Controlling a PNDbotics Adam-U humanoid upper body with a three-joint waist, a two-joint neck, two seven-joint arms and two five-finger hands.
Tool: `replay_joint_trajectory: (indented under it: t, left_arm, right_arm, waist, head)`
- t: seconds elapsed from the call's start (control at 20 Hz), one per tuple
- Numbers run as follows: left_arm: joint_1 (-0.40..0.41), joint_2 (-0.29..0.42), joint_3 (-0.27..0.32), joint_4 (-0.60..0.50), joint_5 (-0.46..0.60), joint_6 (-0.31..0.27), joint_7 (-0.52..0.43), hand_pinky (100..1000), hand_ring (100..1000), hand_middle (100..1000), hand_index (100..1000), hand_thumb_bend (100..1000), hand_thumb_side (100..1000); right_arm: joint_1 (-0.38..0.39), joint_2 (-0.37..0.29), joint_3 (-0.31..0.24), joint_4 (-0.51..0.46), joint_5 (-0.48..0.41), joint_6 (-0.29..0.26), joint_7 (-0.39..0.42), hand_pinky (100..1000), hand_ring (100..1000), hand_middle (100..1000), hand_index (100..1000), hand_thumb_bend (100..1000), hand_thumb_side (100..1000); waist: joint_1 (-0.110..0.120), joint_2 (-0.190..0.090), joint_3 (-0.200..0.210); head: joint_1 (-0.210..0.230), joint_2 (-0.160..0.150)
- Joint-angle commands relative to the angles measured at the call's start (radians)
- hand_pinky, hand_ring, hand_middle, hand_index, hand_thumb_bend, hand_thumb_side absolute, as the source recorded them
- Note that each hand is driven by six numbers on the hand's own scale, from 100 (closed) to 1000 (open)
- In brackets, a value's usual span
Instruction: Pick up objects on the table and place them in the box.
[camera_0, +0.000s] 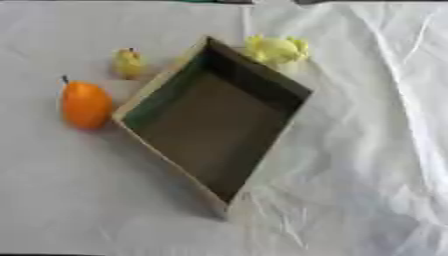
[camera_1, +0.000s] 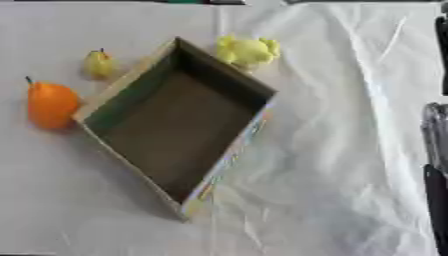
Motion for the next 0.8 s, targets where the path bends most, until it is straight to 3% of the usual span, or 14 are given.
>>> replay_joint_trajectory:
  t: [0.05,0.5,0.8]
  left_arm:
    - [-0.009,0.009,0.004,-0.017,-0.004,0.001,-0.001,479,602,600,774,105,1000]
    - [-0.010,0.010,0.003,-0.017,-0.004,0.002,0.000,479,601,599,774,106,1000]
    - [-0.011,0.010,0.001,-0.017,-0.002,0.002,-0.002,479,600,599,774,106,1000]
  right_arm:
    - [-0.005,-0.019,-0.010,-0.019,-0.002,-0.001,0.003,770,637,525,726,100,545]
    - [-0.008,-0.027,-0.007,-0.019,-0.003,0.002,0.011,769,640,526,728,100,535]
    - [-0.036,-0.074,0.013,-0.019,-0.005,0.011,0.028,765,647,530,730,100,493]
  waist:
    - [-0.002,-0.017,0.001]
    - [-0.003,-0.021,0.005]
    - [-0.007,-0.020,0.009]
  head:
    - [-0.023,-0.009]
    - [-0.021,-0.020]
    - [-0.012,-0.023]
